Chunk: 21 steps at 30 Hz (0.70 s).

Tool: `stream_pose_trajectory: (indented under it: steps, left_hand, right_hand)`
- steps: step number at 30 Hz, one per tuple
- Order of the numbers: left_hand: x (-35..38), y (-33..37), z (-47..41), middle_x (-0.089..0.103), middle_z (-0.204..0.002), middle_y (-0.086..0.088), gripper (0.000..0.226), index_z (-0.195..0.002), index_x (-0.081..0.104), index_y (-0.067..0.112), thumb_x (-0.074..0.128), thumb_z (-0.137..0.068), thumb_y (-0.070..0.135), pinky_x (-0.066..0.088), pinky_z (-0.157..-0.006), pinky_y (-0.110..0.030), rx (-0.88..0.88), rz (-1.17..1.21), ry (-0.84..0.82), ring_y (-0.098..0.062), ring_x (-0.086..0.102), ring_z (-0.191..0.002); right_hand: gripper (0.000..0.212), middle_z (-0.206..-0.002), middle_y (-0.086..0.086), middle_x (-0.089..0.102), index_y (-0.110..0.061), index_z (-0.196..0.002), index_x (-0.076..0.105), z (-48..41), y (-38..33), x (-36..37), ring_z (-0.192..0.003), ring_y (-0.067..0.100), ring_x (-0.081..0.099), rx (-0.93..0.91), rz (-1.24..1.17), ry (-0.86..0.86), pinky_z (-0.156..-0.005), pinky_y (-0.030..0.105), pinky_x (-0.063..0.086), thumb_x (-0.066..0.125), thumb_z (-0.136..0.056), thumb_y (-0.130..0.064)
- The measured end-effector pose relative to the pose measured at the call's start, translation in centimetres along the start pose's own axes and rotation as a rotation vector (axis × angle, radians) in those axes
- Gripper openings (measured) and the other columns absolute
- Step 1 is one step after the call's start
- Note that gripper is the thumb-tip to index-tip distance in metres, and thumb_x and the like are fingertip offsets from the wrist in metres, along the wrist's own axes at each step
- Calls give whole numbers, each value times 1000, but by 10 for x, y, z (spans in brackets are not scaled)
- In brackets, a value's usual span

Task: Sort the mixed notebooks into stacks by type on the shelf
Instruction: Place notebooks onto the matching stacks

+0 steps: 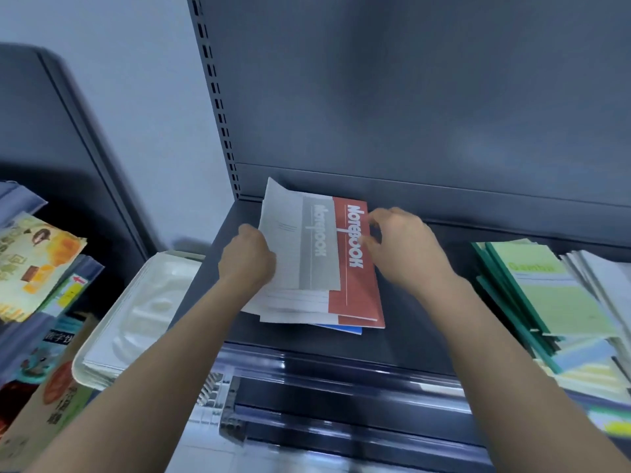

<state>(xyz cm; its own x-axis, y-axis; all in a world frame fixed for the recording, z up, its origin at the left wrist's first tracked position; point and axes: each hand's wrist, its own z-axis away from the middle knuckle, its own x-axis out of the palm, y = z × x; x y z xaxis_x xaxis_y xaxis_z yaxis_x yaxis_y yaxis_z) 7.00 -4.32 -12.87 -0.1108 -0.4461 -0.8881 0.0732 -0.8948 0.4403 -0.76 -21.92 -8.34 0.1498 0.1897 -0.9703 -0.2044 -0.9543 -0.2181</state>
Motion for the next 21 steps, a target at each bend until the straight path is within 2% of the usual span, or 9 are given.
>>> stream_pose_trajectory:
  steps: [2, 3, 5, 7, 10, 13, 15, 18, 21]
  left_hand:
    - [-4, -10, -6, 48, -77, -7, 24, -115, 40, 0, 44, -92, 6, 31, -52, -28, -10, 52, 42, -19, 38, -61]
    - [-6, -15, -7, 42, -72, -4, 23, -115, 41, 2, 41, -92, 2, 27, -51, -25, -13, 87, 52, -19, 35, -58]
    - [-9, -24, -10, 46, -82, -12, 13, -102, 37, 4, 36, -92, -4, 26, -53, -28, -13, 145, 63, -28, 42, -69]
    - [-18, -28, -6, 44, -91, -15, 12, -96, 28, 5, 37, -93, -3, 28, -52, -29, 27, 188, 81, -29, 44, -78]
    - [-24, -33, -7, 44, -87, -11, 14, -98, 27, 8, 38, -94, 1, 29, -50, -30, 6, 263, 117, -26, 44, -80]
    - [-31, -35, -4, 37, -69, 1, 17, -87, 30, 15, 41, -92, 3, 28, -50, -23, 5, 321, 157, -24, 43, -68]
    - [-35, -36, -1, 36, -66, 3, 21, -80, 30, 15, 38, -92, 0, 28, -48, -24, 22, 337, 150, -14, 38, -57]
    - [-41, -34, 4, 37, -69, 5, 11, -98, 31, 8, 38, -92, 1, 27, -46, -26, 22, 376, 153, -8, 37, -58]
    - [-46, -31, 7, 39, -71, 7, 12, -101, 31, 8, 37, -93, 3, 27, -46, -27, 37, 402, 161, -12, 40, -60]
  right_hand:
    - [24, -103, 11, 59, -7, -100, 56, -6, -1, 13, -95, 30, 55, 48, -36, -51, -73, 32, 42, 53, -91, -29]
    - [21, -102, 11, 59, -9, -93, 54, -9, -2, 20, -94, 31, 56, 79, -64, -82, -70, 30, 39, 54, -91, -30]
    - [22, -104, 11, 59, -11, -90, 52, -16, -3, 35, -96, 31, 56, 152, -125, -147, -70, 28, 37, 57, -89, -33]
    - [33, -110, 11, 59, -8, -102, 55, -21, -5, 48, -98, 29, 56, 220, -174, -178, -73, 29, 39, 59, -88, -38]
    - [53, -117, 13, 56, -6, -118, 52, -29, -7, 62, -107, 32, 53, 310, -200, -179, -85, 37, 45, 62, -84, -46]
    - [66, -122, 15, 53, -5, -124, 47, -37, -8, 69, -112, 34, 51, 389, -244, -207, -91, 41, 46, 67, -79, -50]
    - [71, -124, 15, 52, -5, -125, 45, -41, -8, 71, -114, 33, 50, 444, -299, -210, -93, 42, 46, 71, -75, -48]
    - [61, -127, 18, 48, -2, -127, 42, -45, -10, 68, -115, 32, 50, 487, -311, -165, -89, 37, 45, 69, -81, -32]
    - [38, -124, 19, 51, 2, -121, 41, -46, -12, 60, -111, 35, 53, 462, -314, -64, -82, 35, 44, 56, -88, -12]
